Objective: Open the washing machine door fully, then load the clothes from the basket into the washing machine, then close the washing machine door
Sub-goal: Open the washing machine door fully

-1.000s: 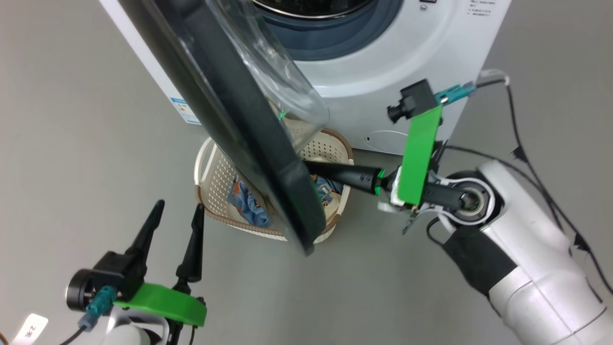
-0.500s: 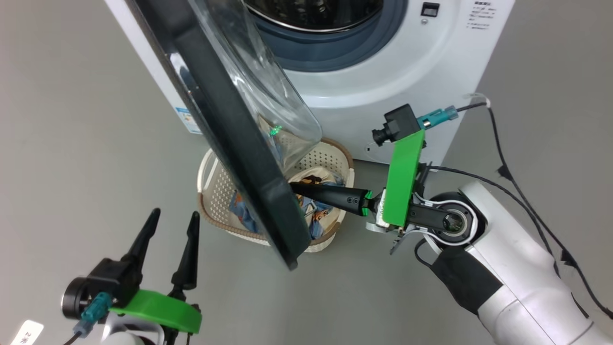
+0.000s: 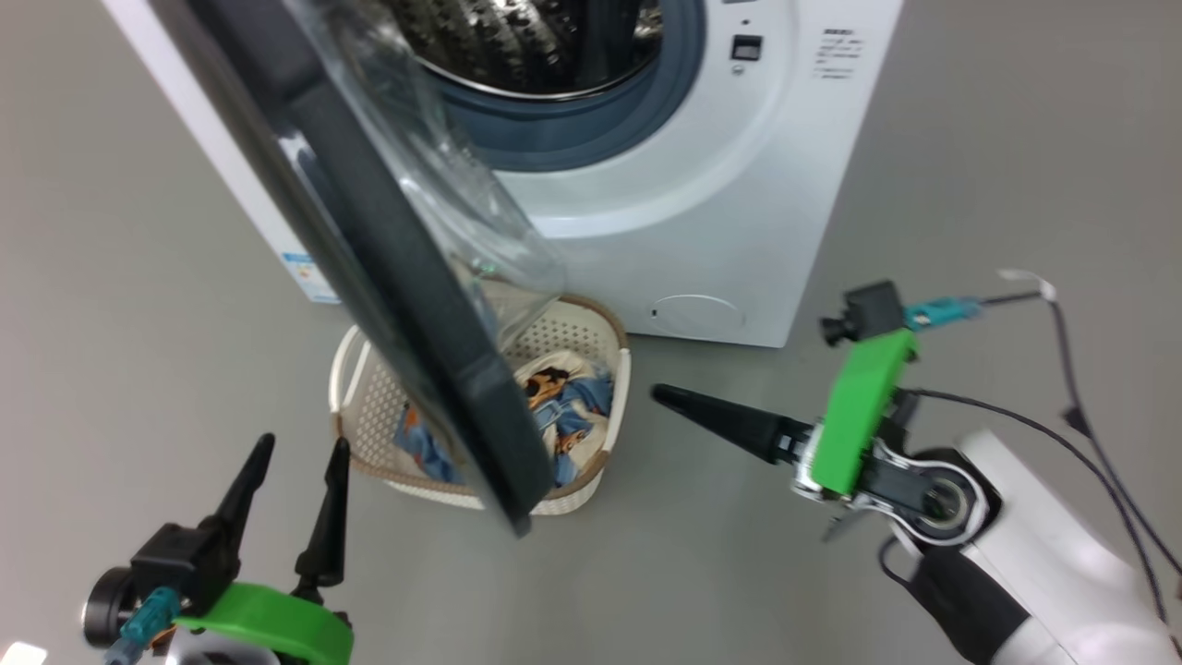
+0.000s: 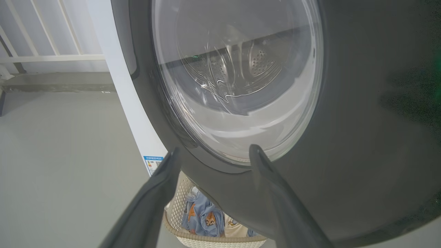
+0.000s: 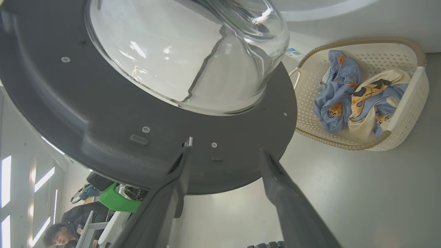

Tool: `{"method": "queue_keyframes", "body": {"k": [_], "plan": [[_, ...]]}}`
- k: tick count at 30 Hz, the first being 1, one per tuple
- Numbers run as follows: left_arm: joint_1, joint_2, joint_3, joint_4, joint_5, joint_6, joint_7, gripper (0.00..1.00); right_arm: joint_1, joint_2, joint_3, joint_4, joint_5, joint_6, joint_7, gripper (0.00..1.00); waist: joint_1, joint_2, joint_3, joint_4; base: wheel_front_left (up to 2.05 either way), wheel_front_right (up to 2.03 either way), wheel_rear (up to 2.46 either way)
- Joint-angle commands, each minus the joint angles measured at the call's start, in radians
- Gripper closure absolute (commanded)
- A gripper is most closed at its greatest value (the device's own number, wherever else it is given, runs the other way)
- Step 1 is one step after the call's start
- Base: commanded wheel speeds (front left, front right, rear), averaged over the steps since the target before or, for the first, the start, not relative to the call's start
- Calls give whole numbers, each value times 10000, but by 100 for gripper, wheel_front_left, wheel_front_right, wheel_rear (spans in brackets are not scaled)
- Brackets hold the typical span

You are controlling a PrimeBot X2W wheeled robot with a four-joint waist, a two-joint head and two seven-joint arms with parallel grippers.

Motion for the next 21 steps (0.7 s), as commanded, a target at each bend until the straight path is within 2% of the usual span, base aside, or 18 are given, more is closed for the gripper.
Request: {"method": "queue_keyframes", "body": {"k": [1,13,21], "plan": [[-23,314,428,-195,-86,-15,-65,0,315,-155,5,-244,-130,19,-345,0,0,0,-205,-297,0,0,0],[510,514,812,-289,-181,-15,-65,0,1643,-1472,-257,24,-122,19,-1821,0,0,0,-636,-992,0,0,0],[817,553,1103,-326,-204,-15,-65,0,2371,-2315,-177,473,-969,19,-3716,0,0,0,-884,-1314,0,0,0]]}}
